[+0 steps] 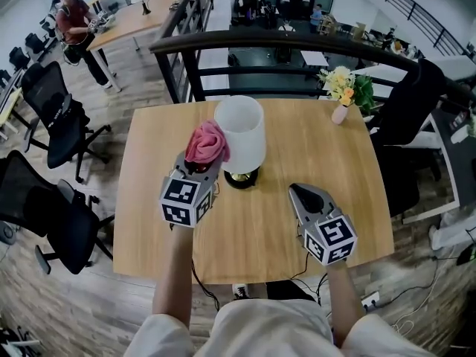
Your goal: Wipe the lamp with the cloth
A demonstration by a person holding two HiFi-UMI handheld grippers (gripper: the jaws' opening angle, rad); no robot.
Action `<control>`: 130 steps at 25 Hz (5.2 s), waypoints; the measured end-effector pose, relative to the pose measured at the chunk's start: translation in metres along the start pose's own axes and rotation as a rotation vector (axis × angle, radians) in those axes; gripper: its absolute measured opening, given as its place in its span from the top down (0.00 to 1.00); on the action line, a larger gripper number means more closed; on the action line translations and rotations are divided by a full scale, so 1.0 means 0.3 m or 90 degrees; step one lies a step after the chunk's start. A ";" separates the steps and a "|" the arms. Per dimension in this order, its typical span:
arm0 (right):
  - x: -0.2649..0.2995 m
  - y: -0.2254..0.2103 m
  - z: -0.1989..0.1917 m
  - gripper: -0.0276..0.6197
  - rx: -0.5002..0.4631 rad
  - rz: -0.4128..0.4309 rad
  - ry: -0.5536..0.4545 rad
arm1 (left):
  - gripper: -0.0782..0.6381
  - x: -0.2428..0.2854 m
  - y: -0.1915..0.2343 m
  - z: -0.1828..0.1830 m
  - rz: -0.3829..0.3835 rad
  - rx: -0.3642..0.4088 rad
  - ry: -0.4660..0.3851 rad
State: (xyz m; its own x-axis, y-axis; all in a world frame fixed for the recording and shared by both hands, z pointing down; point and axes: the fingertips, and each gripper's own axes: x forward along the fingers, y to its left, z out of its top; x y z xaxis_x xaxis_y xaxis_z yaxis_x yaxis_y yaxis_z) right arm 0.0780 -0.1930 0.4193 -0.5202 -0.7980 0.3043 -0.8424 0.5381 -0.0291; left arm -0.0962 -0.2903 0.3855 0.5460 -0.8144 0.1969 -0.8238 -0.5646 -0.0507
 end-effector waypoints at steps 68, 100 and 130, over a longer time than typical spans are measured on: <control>-0.093 -0.042 -0.040 0.91 0.020 -0.042 -0.003 | 0.64 0.024 -0.142 -0.286 0.040 0.005 0.118; 0.029 -0.180 -0.044 0.91 -0.057 0.161 -0.027 | 0.64 0.052 -0.229 0.165 0.241 0.128 -0.009; 0.769 0.037 -0.324 0.50 -0.098 0.397 -0.087 | 0.64 -0.204 -0.288 -0.417 0.300 -0.077 0.050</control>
State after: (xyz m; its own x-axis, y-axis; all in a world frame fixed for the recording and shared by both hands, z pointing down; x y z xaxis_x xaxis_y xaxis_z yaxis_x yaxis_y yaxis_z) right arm -0.0377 -0.3447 0.5817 -0.9260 -0.3462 0.1508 -0.3531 0.9353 -0.0215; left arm -0.0773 -0.1749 0.5003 0.0996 -0.9622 0.2534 -0.9928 -0.1130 -0.0392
